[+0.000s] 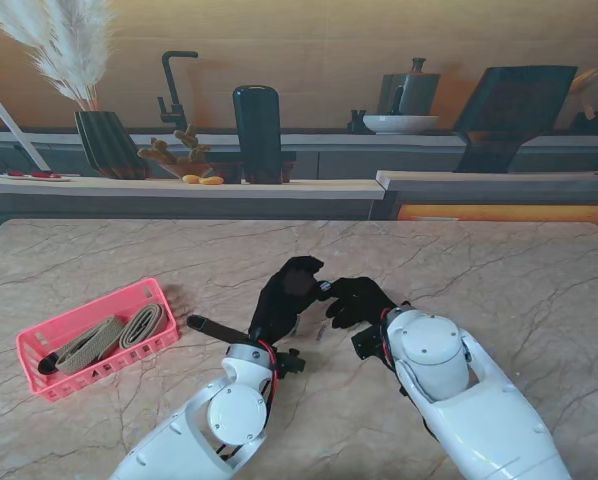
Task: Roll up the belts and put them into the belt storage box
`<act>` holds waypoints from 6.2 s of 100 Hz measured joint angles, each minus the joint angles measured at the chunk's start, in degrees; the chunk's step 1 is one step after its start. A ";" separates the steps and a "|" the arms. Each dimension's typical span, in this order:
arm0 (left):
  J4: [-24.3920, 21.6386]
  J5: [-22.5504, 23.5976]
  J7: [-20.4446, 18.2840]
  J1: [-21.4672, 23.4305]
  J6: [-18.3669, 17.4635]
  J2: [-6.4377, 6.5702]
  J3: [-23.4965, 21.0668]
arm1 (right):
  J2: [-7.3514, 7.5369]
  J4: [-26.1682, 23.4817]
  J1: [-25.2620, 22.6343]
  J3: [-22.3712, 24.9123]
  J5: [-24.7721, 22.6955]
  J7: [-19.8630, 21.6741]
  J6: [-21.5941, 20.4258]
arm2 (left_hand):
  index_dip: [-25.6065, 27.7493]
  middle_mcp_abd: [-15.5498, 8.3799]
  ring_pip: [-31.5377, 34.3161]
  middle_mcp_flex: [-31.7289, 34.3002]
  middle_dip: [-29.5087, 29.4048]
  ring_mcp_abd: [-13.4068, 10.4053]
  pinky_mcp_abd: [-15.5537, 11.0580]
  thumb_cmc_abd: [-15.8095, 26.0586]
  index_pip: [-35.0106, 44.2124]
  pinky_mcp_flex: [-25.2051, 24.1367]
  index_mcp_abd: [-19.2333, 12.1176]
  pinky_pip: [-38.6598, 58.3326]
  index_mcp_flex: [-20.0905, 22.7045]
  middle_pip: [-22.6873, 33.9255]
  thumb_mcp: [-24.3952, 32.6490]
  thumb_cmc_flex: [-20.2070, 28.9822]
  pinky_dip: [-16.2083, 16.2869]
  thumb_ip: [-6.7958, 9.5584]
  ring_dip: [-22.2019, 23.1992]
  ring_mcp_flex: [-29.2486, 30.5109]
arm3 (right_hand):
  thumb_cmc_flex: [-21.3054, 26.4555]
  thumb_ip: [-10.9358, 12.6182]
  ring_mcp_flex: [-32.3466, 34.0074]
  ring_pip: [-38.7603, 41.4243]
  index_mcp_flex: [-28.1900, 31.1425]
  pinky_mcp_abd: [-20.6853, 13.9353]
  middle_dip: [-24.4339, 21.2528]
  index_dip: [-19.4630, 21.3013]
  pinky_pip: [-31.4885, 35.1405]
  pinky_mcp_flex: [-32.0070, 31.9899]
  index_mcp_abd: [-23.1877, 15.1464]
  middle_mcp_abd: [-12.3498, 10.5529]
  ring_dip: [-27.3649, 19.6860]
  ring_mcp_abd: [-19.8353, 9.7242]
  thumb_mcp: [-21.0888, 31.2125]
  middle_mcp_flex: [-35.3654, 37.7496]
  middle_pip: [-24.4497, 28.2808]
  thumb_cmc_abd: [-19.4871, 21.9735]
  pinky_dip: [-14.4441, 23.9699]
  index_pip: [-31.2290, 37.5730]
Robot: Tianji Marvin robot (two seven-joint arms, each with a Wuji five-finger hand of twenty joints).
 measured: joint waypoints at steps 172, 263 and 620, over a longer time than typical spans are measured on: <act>-2.24 -6.62 -23.18 -1.50 3.06 5.68 0.37 | 7.12 -0.39 -2.31 2.22 -34.78 4.17 -44.52 | 5.74 2.08 -4.41 10.11 5.05 3.11 6.12 -12.07 -6.87 1.10 0.88 -3.71 12.04 -6.76 30.96 -6.56 -1.45 0.03 -1.48 6.69 | -0.65 -0.01 -15.86 -26.27 -13.63 -3.63 -1.41 5.03 -20.49 -6.23 -18.47 -5.68 -10.20 -8.37 13.55 -20.86 -14.31 -9.10 2.04 -2.76; -2.17 -4.20 -22.14 -3.07 4.46 5.74 0.80 | 4.47 -0.75 -4.56 1.95 -17.97 -1.28 -37.31 | 4.40 0.63 5.45 21.37 13.78 5.13 6.16 -19.21 0.63 5.82 -2.33 2.27 15.09 -3.57 34.40 -12.32 1.05 -0.93 3.10 14.37 | 7.31 -4.43 -8.60 -18.81 -4.23 -3.61 3.41 -0.49 -20.56 -2.77 -15.13 -8.72 -6.88 -9.23 8.80 -1.26 -12.20 -13.43 2.13 6.93; 5.29 10.79 -5.13 -4.43 2.25 3.34 3.10 | -0.16 -7.65 -8.34 4.40 24.33 -0.14 -14.50 | -12.97 0.47 -5.90 -21.56 -0.02 2.34 -0.22 -9.93 -37.17 -5.89 0.26 -5.81 -11.49 -6.94 21.22 -33.80 -0.54 0.30 2.99 -11.33 | 4.71 -3.40 -3.44 9.39 -2.55 -4.36 10.42 -0.05 -1.02 1.31 5.96 -4.84 10.25 -6.30 -7.99 -3.29 9.72 1.61 2.79 9.68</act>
